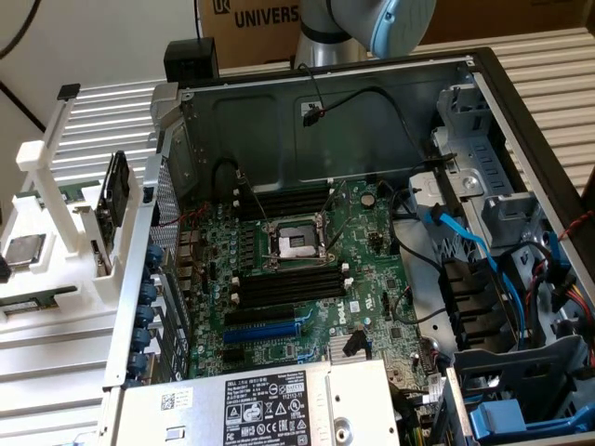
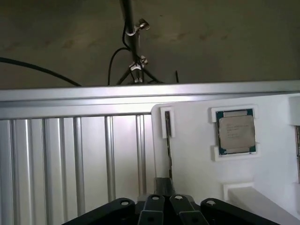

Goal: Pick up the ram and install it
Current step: 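Pick up the ram and move it above insertion slot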

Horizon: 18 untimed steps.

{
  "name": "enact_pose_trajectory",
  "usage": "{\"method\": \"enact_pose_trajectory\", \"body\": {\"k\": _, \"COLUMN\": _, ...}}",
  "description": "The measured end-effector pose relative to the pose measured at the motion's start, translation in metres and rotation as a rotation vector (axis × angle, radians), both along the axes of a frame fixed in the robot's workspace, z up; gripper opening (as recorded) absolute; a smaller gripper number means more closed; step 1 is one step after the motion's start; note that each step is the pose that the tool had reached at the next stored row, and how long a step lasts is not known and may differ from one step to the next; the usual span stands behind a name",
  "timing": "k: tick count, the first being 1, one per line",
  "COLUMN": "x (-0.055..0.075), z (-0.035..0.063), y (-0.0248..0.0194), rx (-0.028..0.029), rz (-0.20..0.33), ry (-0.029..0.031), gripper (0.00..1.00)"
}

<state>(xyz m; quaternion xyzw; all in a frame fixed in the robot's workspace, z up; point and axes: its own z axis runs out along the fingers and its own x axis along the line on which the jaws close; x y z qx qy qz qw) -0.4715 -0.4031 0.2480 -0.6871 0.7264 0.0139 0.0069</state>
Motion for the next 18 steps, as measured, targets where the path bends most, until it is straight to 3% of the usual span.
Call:
{"method": "enact_pose_trajectory", "body": {"k": 7, "x": 0.008, "z": -0.0113, "y": 0.0084, "rx": -0.0039, "rz": 0.000, "ry": -0.0001, "gripper": 0.11}}
{"method": "enact_pose_trajectory", "body": {"k": 13, "x": 0.009, "z": -0.0220, "y": 0.0169, "rx": -0.0122, "rz": 0.001, "ry": -0.0001, "gripper": 0.11}}
{"method": "enact_pose_trajectory", "body": {"k": 18, "x": 0.009, "z": -0.0243, "y": 0.0180, "rx": -0.0143, "rz": 0.002, "ry": 0.0000, "gripper": 0.11}}
